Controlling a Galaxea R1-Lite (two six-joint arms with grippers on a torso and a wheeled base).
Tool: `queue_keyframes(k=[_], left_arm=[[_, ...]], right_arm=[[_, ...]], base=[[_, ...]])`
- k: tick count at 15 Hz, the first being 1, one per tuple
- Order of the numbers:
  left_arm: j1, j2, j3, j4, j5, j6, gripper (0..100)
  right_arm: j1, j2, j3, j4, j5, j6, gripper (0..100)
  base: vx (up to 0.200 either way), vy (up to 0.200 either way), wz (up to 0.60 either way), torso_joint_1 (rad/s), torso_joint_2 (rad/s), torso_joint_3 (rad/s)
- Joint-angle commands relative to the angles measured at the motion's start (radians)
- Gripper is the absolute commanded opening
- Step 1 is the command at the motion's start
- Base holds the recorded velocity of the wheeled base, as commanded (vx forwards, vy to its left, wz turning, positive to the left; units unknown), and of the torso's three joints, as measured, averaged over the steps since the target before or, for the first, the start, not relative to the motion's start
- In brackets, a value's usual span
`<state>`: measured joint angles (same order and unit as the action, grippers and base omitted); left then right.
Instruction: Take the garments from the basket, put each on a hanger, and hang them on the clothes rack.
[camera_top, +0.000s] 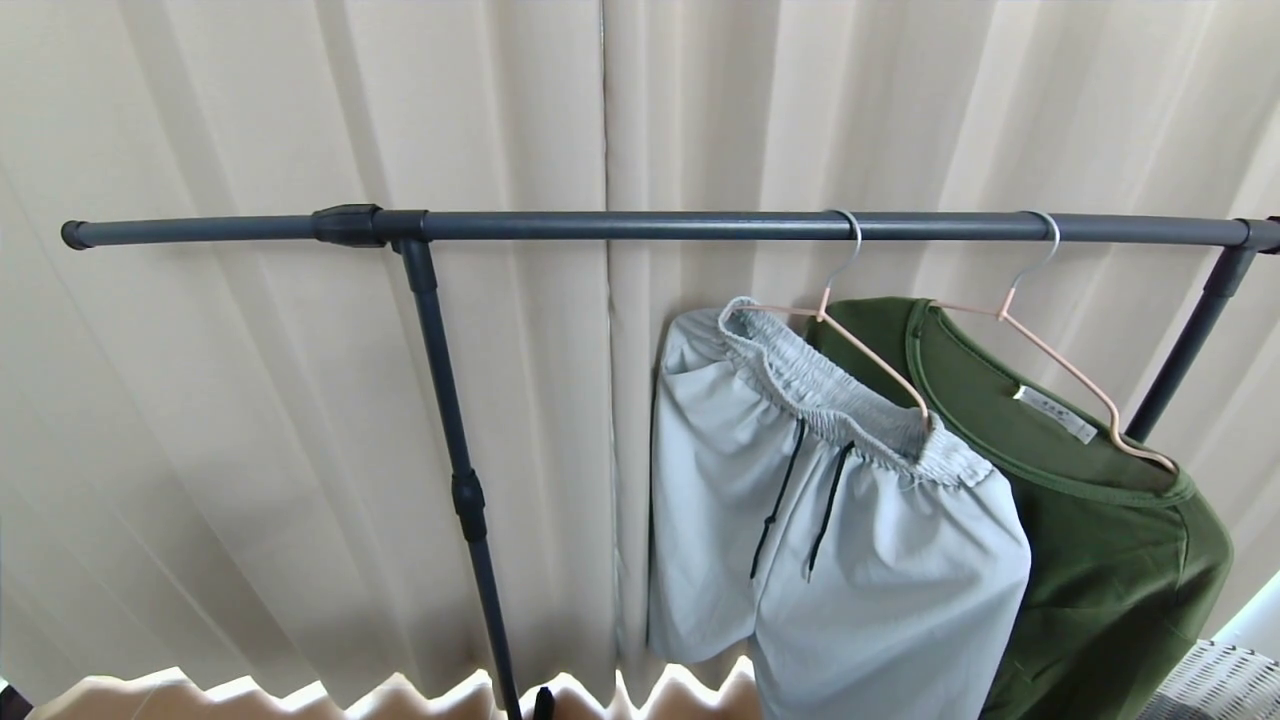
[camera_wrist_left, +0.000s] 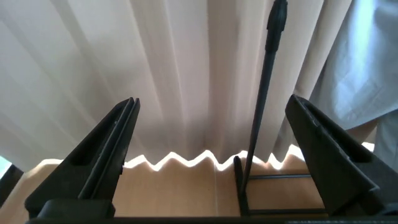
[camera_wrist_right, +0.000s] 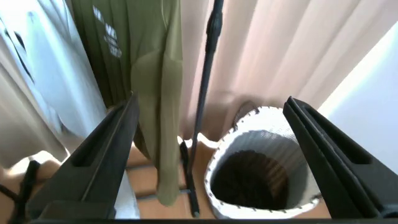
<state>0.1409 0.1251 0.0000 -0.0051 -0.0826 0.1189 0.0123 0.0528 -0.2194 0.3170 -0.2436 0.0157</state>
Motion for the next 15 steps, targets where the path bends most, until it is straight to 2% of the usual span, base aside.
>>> queue_keyframes(k=[1,3,4,6,7,8,9,10,13,15], left_arm=[[0.0,-0.021,0.0,0.001,-0.031,0.002,100],[0.0,-0.021,0.0,0.004,-0.12,0.016,100],[-0.018,-0.019,-0.002,0.004,-0.143,0.019,100],[-0.126,-0.018,-0.002,0.005,-0.143,0.028,100],[-0.15,-0.015,-0.002,0.005,-0.143,0.028,100],[-0.214,-0.025,-0.002,0.007,-0.114,0.025,100],[-0.179,-0.045,-0.003,0.017,-0.006,0.019,100],[-0.15,-0.085,-0.006,0.036,0.035,-0.004,100],[-0.136,-0.125,-0.008,0.042,0.115,-0.068,100],[-0.136,-0.125,-0.008,0.042,0.124,-0.073,100]], right_arm=[[-0.008,-0.053,0.129,-0.159,0.004,0.03,100],[-0.008,-0.053,0.189,-0.279,0.018,0.03,100],[-0.008,-0.053,0.198,-0.297,0.06,0.032,100],[-0.008,-0.053,0.202,-0.306,0.122,0.032,100],[-0.008,-0.053,0.202,-0.306,0.133,0.032,100],[-0.008,-0.053,0.204,-0.308,0.173,0.03,100],[-0.008,-0.053,0.204,-0.308,0.175,0.032,100],[-0.008,-0.053,0.204,-0.308,0.168,0.035,100],[-0.008,-0.053,0.204,-0.308,0.156,0.038,100],[-0.008,-0.053,0.204,-0.308,0.161,0.061,100]], base=[[0.0,0.0,0.0,0.0,0.0,0.0],[0.0,0.0,0.0,0.0,0.0,0.0],[0.0,0.0,0.0,0.0,0.0,0.0],[0.0,0.0,0.0,0.0,0.0,0.0],[0.0,0.0,0.0,0.0,0.0,0.0],[0.0,0.0,0.0,0.0,0.0,0.0],[0.0,0.0,0.0,0.0,0.0,0.0],[0.0,0.0,0.0,0.0,0.0,0.0],[0.0,0.0,0.0,0.0,0.0,0.0],[0.0,0.0,0.0,0.0,0.0,0.0]])
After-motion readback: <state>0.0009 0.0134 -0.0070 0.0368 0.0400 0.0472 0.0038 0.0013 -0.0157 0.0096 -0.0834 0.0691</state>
